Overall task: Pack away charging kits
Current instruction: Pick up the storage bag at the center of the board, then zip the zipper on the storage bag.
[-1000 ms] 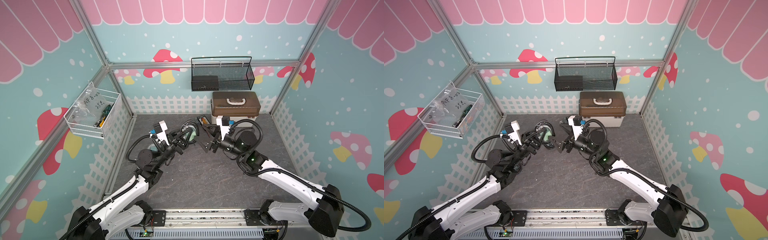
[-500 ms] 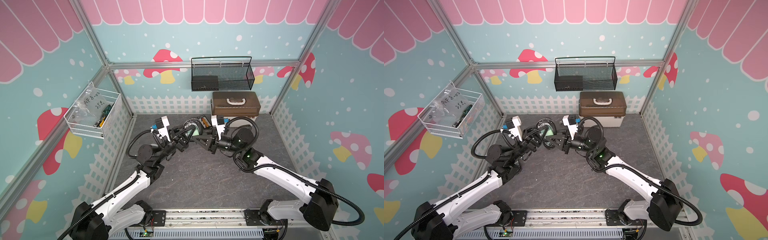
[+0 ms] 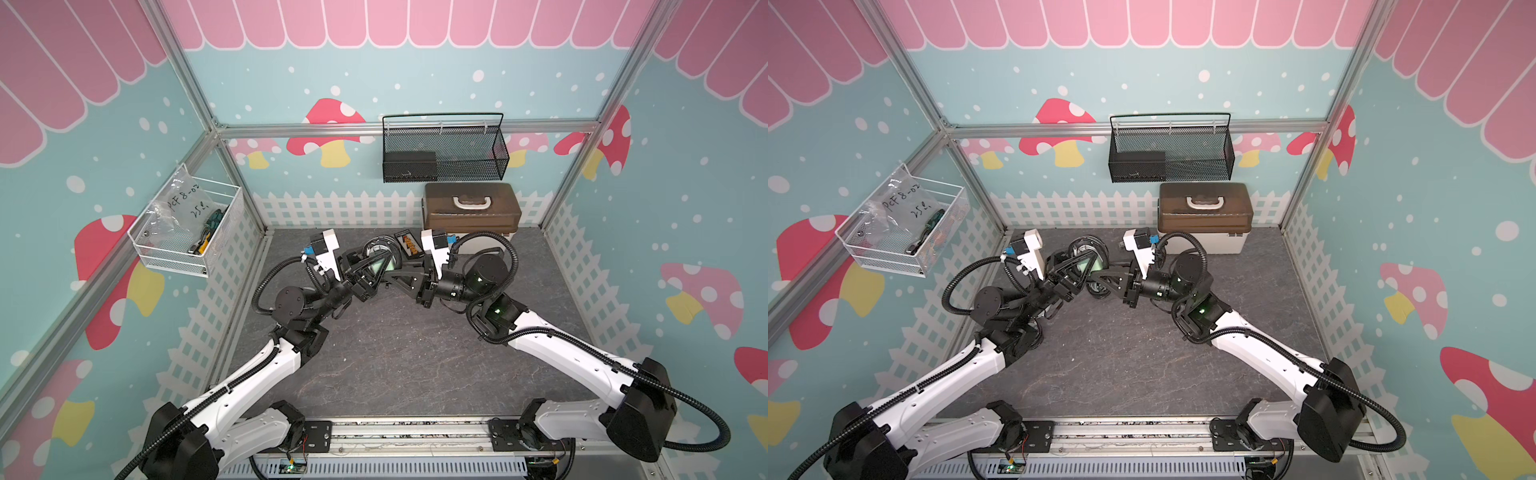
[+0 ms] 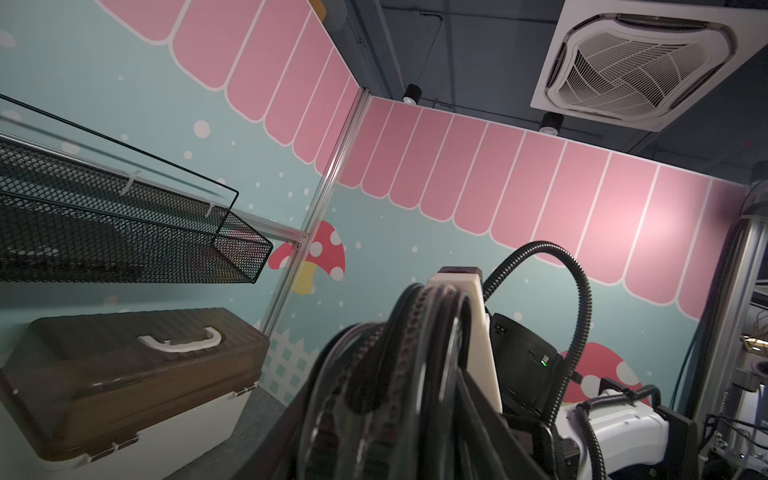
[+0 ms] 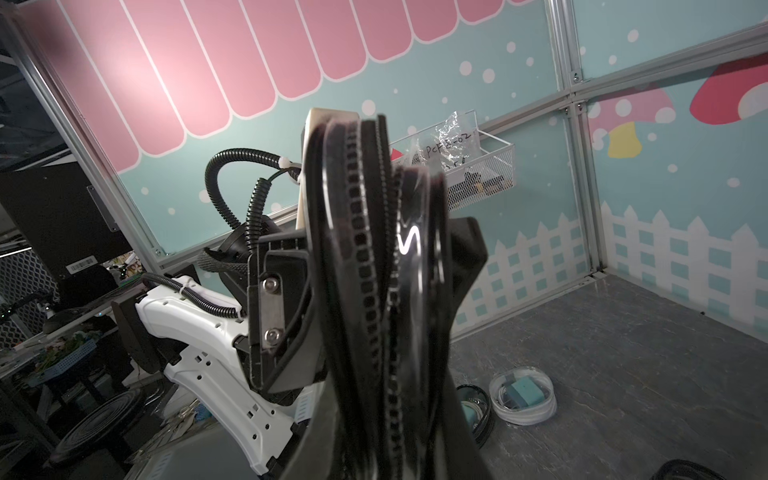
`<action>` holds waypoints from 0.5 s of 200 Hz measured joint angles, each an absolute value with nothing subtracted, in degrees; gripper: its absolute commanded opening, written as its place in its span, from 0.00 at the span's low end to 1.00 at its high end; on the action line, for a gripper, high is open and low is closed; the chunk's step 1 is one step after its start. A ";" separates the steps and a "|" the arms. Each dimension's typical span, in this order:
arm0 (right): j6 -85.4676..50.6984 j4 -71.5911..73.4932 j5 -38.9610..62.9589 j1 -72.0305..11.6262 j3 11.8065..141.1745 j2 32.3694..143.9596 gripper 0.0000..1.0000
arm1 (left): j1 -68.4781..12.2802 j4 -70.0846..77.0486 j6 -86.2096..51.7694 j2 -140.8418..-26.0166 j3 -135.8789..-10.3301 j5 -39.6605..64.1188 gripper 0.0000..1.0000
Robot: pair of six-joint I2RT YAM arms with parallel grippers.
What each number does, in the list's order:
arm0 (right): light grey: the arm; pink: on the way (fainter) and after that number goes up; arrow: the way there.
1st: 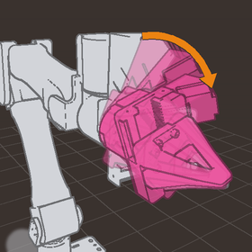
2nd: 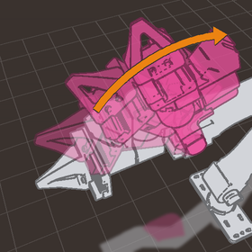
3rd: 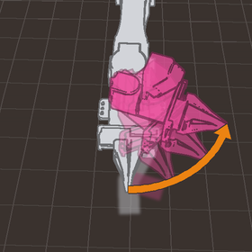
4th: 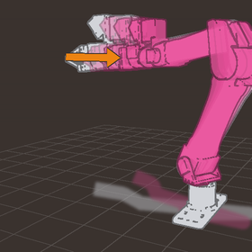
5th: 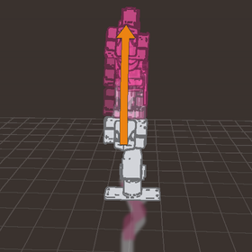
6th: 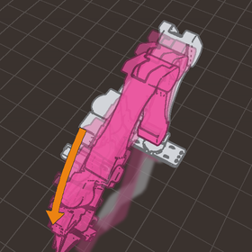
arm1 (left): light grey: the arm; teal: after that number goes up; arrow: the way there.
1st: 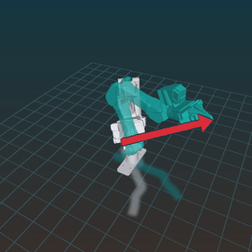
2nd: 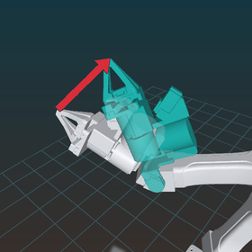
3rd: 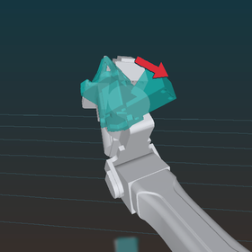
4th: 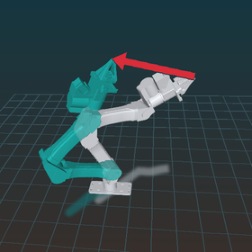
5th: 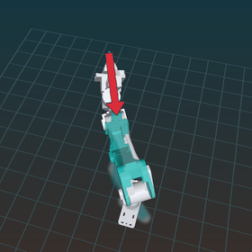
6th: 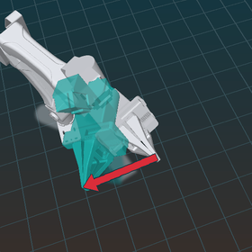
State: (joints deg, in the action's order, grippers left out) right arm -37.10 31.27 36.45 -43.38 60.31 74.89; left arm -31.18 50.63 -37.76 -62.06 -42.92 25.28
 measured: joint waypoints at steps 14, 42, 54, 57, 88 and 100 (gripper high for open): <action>-36.73 29.50 36.73 -43.09 61.34 75.02 0.00 | -31.00 49.95 -37.54 -62.28 -43.55 25.41 0.39; -35.44 26.22 37.54 -42.72 64.34 75.40 0.00 | -30.79 48.73 -37.06 -62.59 -45.71 26.20 0.30; -35.14 25.50 38.13 -42.33 65.14 75.59 0.00 | -30.70 48.21 -36.84 -62.70 -46.37 26.55 0.40; -35.11 25.32 38.33 -42.24 65.30 75.64 0.00 | -30.68 48.05 -36.73 -62.74 -46.48 26.63 0.43; -34.30 23.86 39.59 -40.97 65.56 76.36 0.00 | -30.44 44.99 -35.24 -63.79 -47.40 27.55 0.49; -34.26 23.03 40.29 -40.40 65.67 76.93 0.00 | -30.09 43.13 -34.52 -64.36 -47.77 27.99 0.47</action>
State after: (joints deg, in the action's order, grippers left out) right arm -34.26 23.03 40.29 -40.40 65.67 76.93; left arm -30.09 43.13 -34.52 -64.36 -47.77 27.99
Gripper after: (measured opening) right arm 0.170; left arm 0.495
